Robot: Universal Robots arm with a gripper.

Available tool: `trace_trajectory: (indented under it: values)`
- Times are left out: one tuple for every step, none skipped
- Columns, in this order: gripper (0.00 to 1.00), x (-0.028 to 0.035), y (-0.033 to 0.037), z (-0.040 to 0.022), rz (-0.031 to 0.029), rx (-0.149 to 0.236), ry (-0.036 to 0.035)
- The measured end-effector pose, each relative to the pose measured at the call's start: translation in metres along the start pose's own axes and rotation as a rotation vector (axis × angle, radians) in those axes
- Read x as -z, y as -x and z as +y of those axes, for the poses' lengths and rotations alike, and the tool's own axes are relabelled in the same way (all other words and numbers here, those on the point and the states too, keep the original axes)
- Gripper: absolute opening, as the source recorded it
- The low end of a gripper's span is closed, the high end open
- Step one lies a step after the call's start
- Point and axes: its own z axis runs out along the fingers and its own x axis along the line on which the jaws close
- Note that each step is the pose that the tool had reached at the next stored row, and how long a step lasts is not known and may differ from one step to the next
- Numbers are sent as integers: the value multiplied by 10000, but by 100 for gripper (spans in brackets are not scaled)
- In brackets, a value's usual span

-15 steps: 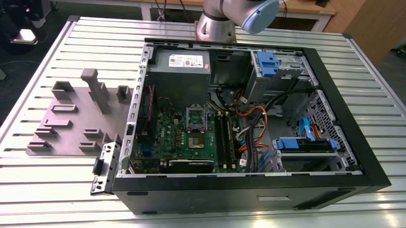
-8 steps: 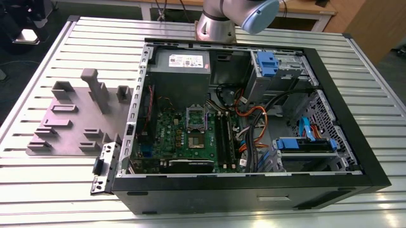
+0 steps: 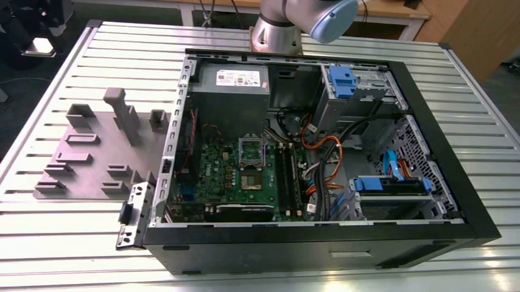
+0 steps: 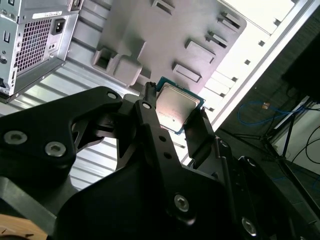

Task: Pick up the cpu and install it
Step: 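Pick up the cpu and move it towards the insertion slot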

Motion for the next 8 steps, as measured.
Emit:
trace_trajectory:
  values:
    - [47, 1, 7, -7, 1, 0, -1]
    - [47, 1, 12, -16, 1, -1, -2]
    - [47, 1, 17, -25, 2, -2, -3]
    - [47, 2, 21, -37, 1, -2, -6]
    - [47, 2, 24, -46, 0, -3, -11]
    - [47, 2, 27, -53, 1, -3, -17]
    - [47, 2, 30, -57, 0, -5, -23]
    - [47, 2, 30, -57, -1, -6, -25]
